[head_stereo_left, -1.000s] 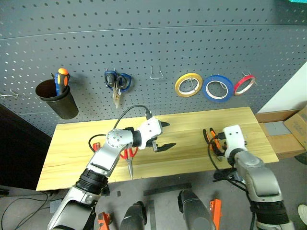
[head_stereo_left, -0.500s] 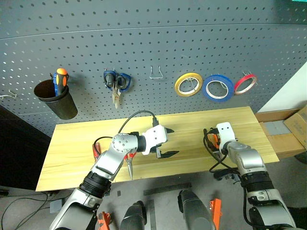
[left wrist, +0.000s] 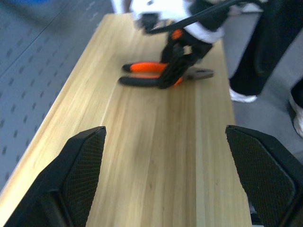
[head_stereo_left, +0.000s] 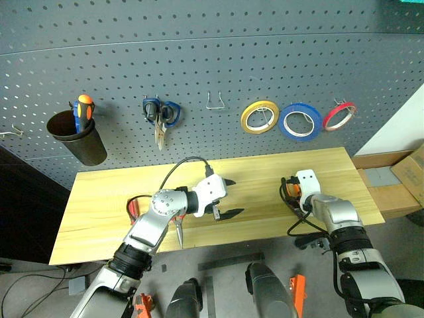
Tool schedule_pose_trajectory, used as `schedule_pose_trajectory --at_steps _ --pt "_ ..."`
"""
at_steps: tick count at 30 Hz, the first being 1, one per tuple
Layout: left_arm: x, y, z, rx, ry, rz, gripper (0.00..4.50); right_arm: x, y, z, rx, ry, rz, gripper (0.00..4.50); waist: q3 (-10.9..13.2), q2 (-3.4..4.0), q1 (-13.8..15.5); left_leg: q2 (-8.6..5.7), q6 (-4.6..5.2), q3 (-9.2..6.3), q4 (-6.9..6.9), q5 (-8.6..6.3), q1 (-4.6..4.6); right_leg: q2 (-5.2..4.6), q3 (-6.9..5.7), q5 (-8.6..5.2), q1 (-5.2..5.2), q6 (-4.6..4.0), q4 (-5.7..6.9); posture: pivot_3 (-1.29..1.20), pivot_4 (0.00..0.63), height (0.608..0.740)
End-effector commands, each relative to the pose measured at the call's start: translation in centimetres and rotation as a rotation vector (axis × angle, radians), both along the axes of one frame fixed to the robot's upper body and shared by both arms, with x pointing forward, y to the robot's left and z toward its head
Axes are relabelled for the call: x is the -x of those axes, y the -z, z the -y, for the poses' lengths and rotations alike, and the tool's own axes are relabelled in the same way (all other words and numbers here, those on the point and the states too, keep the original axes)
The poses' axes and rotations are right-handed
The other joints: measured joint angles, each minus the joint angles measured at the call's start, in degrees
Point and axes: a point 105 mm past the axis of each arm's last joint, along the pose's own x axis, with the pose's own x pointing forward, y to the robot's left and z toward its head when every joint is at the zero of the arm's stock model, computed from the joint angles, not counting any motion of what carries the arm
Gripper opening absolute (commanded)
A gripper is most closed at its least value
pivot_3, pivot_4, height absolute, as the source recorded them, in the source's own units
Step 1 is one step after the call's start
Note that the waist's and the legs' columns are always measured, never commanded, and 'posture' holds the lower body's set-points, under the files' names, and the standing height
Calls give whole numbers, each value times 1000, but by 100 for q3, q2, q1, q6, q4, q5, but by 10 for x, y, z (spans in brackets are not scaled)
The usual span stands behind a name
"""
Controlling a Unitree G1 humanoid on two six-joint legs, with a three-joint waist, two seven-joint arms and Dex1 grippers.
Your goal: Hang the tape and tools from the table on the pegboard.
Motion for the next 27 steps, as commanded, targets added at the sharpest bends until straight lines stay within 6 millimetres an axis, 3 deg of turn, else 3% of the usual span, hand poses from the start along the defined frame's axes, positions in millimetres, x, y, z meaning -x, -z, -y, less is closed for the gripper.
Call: schedule_pose_trajectory --at_steps 1,3,7,12,16,19,24,27 --pt "-8 -11 -24 87 -148 45 4310 0 -19 -33 -31 -94 141 2635 -1 2 -9 1 0 -1 -1 0 0 1 0 0 -1 0 1 -271 222 740" --pt "-10 -15 -37 146 -226 46 4310 8 -34 -64 -102 -186 208 2635 -2 3 -15 3 0 1 -2 0 -7 3 4 0 -16 0 7 -258 213 740" --pt "-3 -24 -61 239 -318 48 4310 31 -84 -122 -190 -370 416 2634 -4 7 -6 6 -1 14 -6 0 -15 5 19 2 -40 -3 20 -222 196 740" --pt "-2 -41 -89 253 -445 150 4310 44 -169 -167 -265 -445 798 2634 -21 -1 72 3 -4 15 0 2 -15 5 24 10 -37 7 13 -189 187 740" --pt "-2 -50 -99 287 -496 202 4310 39 -225 -189 -293 -506 1028 2634 -29 -4 163 3 -10 17 3 6 -13 5 26 25 -37 7 5 -162 187 740" --pt "-2 -66 -96 357 -503 245 4310 23 -267 -203 -279 -535 1183 2634 -30 -6 209 4 -12 24 2 7 -12 7 31 45 -39 -18 5 -139 188 740" --pt "-5 -85 -82 424 -499 273 4310 -2 -311 -212 -233 -507 1362 2633 -33 -11 332 8 -14 27 -3 8 -11 14 33 56 -44 -34 4 -102 187 740" --pt "-6 -94 -73 457 -497 279 4310 -16 -319 -211 -207 -479 1412 2633 -35 -15 373 6 -14 29 -9 8 -12 14 36 57 -47 -35 4 -72 187 740"
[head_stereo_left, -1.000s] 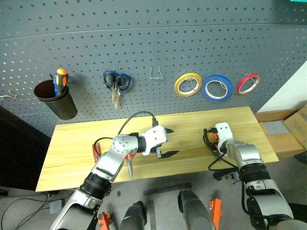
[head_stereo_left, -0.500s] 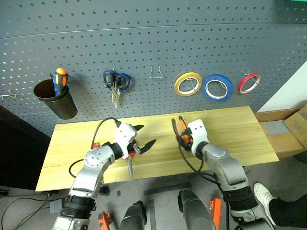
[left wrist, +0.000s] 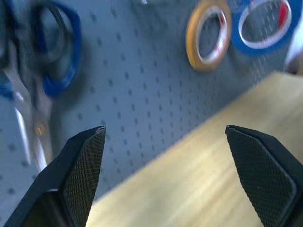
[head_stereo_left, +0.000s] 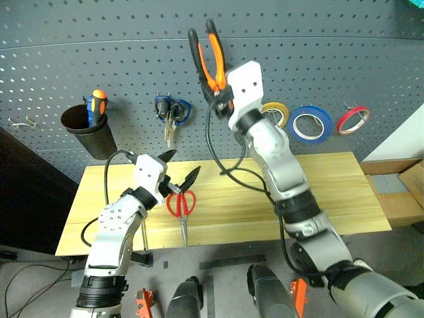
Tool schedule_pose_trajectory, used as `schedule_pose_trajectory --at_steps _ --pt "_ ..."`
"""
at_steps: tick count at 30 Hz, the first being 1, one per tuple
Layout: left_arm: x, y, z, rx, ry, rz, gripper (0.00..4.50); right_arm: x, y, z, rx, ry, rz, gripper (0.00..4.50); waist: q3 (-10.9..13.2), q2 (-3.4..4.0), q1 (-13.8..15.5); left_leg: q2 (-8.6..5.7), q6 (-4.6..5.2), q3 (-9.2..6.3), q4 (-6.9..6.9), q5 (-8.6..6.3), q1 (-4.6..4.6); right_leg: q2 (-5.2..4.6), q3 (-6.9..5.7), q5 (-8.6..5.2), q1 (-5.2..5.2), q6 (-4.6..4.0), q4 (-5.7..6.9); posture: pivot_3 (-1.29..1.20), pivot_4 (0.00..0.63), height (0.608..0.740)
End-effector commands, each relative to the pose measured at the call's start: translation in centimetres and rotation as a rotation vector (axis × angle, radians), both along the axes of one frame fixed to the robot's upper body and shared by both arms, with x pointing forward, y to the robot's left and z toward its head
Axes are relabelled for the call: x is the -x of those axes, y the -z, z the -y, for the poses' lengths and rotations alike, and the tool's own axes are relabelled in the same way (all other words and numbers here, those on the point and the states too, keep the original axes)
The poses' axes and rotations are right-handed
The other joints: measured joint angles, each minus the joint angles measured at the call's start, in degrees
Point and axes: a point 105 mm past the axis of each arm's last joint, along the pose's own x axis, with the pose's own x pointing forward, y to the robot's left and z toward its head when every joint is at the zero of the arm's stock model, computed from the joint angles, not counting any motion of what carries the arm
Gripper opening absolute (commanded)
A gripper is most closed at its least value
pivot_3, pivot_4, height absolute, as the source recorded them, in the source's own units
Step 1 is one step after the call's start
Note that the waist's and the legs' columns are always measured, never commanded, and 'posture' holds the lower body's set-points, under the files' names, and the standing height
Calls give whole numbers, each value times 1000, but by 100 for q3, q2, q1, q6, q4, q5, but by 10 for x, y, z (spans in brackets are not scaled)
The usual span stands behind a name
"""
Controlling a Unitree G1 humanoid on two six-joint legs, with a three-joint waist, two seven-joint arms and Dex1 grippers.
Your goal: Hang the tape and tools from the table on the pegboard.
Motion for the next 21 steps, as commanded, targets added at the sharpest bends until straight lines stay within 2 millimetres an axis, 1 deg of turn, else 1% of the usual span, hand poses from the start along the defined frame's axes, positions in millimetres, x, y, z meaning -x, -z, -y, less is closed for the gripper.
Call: schedule_pose_trajectory --at_steps 1,4,8,10,13,16,19,21 --pt "3 -22 12 40 15 61 4310 -4 -21 3 -50 27 118 2633 -2 -3 34 0 0 -1 0 0 -1 0 -1 0 0 0 -1 -68 188 740" --pt "3 -24 17 47 19 60 4310 -13 -17 4 -28 61 150 2633 -2 -3 96 -1 0 4 0 0 -1 0 4 0 0 0 -3 -56 190 740" --pt "3 -22 20 49 14 56 4310 -30 17 17 24 135 104 2633 -2 -3 143 -1 0 15 -3 0 0 1 15 0 -7 0 -1 -43 193 740" --pt "2 -21 20 51 11 54 4310 -30 31 22 40 148 102 2633 -2 -3 167 -1 0 18 0 0 1 1 20 1 -7 1 3 -45 196 740" --pt "1 -18 18 54 3 44 4310 -31 50 24 74 160 88 2633 -2 -3 200 -2 0 19 2 0 1 2 23 4 -6 2 2 -50 198 740" --pt "0 -13 17 56 -3 26 4310 -33 64 24 58 137 20 2633 -2 -4 189 -1 0 32 1 0 6 4 38 5 -10 2 5 -61 199 740" --pt "-2 -8 17 42 -16 14 4310 -31 72 25 33 92 -31 2633 -2 -4 191 3 0 32 1 0 10 10 39 5 -8 2 5 -73 199 740" --pt "-3 -5 17 38 -23 6 4310 -33 79 27 31 88 -81 3367 -3 -4 193 2 1 31 1 0 10 10 39 5 -6 2 3 -73 199 740"
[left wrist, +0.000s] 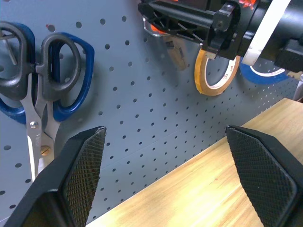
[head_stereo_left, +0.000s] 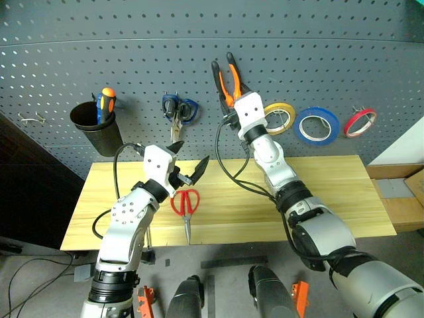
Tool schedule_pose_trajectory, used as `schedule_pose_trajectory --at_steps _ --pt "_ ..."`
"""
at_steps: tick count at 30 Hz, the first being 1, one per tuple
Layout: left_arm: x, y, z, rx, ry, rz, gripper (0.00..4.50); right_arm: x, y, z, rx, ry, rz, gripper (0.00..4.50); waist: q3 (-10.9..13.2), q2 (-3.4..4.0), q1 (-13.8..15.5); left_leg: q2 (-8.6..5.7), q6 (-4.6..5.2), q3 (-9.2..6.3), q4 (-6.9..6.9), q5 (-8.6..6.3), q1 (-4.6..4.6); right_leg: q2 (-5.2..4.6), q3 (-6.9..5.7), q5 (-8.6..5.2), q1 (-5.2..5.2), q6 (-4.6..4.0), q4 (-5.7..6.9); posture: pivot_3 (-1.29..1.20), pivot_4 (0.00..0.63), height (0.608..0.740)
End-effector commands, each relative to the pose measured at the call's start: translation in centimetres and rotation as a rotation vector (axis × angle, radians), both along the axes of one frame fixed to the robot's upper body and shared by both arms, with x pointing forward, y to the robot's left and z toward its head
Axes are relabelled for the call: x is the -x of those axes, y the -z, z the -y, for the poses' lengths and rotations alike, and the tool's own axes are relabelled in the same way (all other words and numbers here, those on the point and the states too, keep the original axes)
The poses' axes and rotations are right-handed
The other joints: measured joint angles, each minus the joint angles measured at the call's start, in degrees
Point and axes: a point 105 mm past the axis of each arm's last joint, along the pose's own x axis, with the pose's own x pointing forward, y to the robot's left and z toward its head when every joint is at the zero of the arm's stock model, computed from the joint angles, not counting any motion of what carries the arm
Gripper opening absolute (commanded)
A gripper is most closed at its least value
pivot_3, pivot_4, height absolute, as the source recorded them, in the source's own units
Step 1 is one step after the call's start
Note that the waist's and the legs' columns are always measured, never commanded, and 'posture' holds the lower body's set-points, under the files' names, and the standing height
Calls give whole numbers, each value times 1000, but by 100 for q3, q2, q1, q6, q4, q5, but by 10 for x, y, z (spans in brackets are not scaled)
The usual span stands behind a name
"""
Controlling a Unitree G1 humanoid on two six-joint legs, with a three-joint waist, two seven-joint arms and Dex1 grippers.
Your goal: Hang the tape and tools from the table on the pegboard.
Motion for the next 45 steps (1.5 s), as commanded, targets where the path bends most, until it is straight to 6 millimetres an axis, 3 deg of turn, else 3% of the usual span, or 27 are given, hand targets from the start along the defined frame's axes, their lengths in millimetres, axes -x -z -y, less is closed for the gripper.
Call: schedule_pose_trajectory --at_steps 1,4,8,13,20,25,29,39,45 --pt "0 -1 2 -8 -6 16 4310 1 9 -1 -9 -35 -68 3565 -1 0 -4 0 0 1 1 0 1 0 1 0 1 0 -1 -79 197 740" --pt "-1 1 1 5 -18 4 4310 3 17 2 3 -44 -110 4481 -1 0 1 0 0 1 2 0 0 0 2 0 0 1 1 -85 195 740" --pt "-2 5 -1 18 -47 -16 4310 11 23 5 38 -65 -149 4481 -1 0 1 -1 0 2 5 0 -2 0 3 2 0 3 1 -97 192 740" --pt "6 23 -5 49 -87 -124 4405 42 42 4 136 -218 -295 4499 -5 0 -4 0 0 1 6 0 -1 0 3 2 1 4 0 -113 188 740" --pt "29 112 -27 82 -369 -582 4405 121 84 8 339 -568 -593 4499 -15 -1 -3 -2 2 0 13 -2 -4 -2 4 4 7 11 -5 -149 167 740" --pt "35 147 -10 81 -411 -792 4405 149 99 16 412 -647 -708 4499 -123 -10 -23 -2 11 -3 25 8 6 2 0 3 23 41 -6 -174 159 740" --pt "32 162 -4 75 -450 -878 4405 156 102 17 435 -659 -733 4499 -190 -22 -72 -2 15 -1 46 12 7 3 3 19 29 45 -9 -198 165 740" --pt "23 171 -24 84 -616 -934 4405 155 102 24 429 -622 -764 4499 -221 -24 -89 -1 16 4 69 12 -1 10 14 31 30 52 -15 -228 174 740" --pt "22 185 -21 88 -606 -1011 4405 159 101 24 436 -637 -765 4499 -221 -25 -138 -1 16 5 69 11 -2 9 15 31 29 53 -16 -239 175 740"
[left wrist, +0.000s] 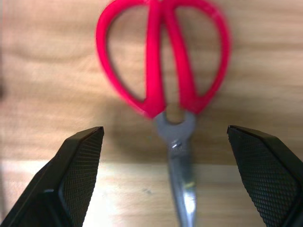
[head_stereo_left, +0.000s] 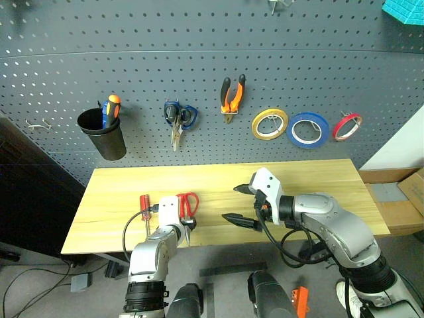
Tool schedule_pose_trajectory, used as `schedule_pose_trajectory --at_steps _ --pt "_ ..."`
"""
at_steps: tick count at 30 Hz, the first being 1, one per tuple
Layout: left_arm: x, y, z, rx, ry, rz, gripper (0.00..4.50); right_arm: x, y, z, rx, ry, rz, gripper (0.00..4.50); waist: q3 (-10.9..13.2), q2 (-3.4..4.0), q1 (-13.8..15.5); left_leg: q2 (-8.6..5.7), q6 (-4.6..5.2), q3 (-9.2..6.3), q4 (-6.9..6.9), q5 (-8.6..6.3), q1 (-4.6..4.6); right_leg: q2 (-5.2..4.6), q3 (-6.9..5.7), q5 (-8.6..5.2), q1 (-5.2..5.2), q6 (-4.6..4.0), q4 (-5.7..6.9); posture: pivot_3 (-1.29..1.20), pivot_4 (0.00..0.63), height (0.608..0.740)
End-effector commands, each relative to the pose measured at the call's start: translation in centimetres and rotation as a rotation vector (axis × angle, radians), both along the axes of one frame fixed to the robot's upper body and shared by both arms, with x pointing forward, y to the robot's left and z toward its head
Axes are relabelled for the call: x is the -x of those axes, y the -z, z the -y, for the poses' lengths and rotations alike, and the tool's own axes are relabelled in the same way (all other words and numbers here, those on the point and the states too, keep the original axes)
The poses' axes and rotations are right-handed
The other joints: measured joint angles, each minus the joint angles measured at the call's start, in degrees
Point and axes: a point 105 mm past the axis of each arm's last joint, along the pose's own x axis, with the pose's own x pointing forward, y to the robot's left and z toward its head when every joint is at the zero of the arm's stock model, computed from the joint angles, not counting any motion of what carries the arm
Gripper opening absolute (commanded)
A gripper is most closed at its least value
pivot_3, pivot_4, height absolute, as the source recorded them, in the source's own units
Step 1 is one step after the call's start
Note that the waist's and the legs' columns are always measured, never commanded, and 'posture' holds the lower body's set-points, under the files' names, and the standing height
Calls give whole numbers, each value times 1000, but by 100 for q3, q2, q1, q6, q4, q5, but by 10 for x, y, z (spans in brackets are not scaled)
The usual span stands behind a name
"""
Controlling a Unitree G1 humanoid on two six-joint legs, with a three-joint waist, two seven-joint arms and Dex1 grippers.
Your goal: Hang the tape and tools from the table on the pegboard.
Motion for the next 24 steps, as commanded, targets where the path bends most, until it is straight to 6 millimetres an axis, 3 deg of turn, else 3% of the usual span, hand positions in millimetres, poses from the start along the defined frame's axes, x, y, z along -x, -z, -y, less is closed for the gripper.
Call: schedule_pose_trajectory --at_steps 1,2,5,14,19,24 --pt "-3 4 6 25 10 -22 4405 7 -13 -3 -25 -35 41 4499 -1 -1 -23 0 0 0 0 0 0 0 -1 0 0 0 0 -242 175 740" --pt "-4 5 7 31 11 -27 4405 7 -14 -3 -26 -37 41 4499 -5 0 -28 0 0 0 1 0 0 0 0 0 1 1 0 -242 175 740" --pt "-5 8 8 53 -2 -39 3826 7 -15 -3 -30 -36 39 4500 -16 -2 -83 0 0 0 4 0 0 0 0 2 3 3 0 -247 174 740" --pt "-5 12 2 56 -24 -54 1118 1 -32 -2 -159 16 -45 4500 -37 -2 -126 0 0 1 4 0 2 0 2 2 3 4 0 -255 172 740" --pt "-4 12 -3 40 -20 -39 1120 0 -34 0 -168 31 -64 4500 -57 -1 -148 0 0 2 4 0 1 0 2 2 3 4 -3 -257 164 740" --pt "-10 -4 -12 -1 13 81 1120 0 -32 2 -152 38 -51 4500 -58 -2 -218 0 0 2 4 0 1 0 2 2 2 4 -2 -257 163 740"
